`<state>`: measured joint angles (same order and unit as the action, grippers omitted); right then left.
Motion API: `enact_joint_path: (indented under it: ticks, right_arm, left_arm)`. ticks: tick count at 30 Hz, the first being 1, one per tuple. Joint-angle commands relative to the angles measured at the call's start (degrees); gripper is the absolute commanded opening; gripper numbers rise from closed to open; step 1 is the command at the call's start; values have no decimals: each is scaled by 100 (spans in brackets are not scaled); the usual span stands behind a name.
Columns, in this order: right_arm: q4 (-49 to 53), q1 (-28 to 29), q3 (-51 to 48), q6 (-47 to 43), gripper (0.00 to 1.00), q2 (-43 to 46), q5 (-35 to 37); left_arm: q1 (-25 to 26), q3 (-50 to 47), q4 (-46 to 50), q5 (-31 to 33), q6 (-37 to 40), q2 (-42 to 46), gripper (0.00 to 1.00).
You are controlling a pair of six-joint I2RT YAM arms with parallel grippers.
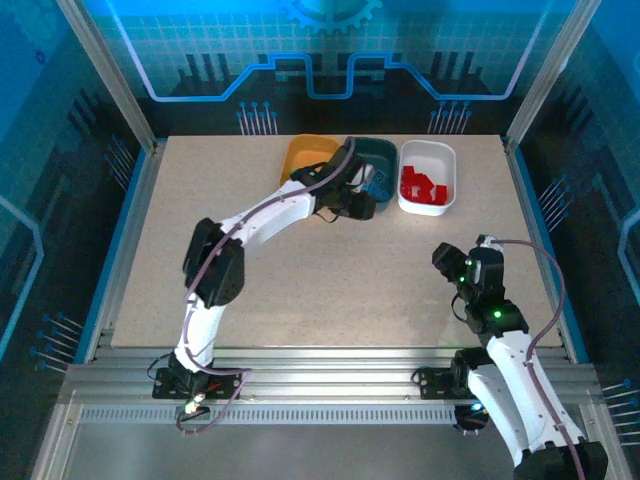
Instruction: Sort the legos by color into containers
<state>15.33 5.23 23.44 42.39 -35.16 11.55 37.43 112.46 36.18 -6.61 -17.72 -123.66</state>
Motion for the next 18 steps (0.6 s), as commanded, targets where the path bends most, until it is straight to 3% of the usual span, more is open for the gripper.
enact_joint_path:
  ticks: [1,4,12,18]
  right_arm:
    - [-152,39,-62,-74,68,-12,85]
    - [-192,39,-59,-65,68,-85,54]
    - [-127,11,-66,-73,68,-44,128]
    - [-145,-39,-94,-65,68,-57,129]
  left_arm:
    - [10,797,392,-397,-284,-619,34]
    - [10,942,-83,-674,-461,-727,36]
    - [36,3190,-421,-1193,-980,-2321,37]
    - [32,3397,-1614,-1173,-1498,-2920,41]
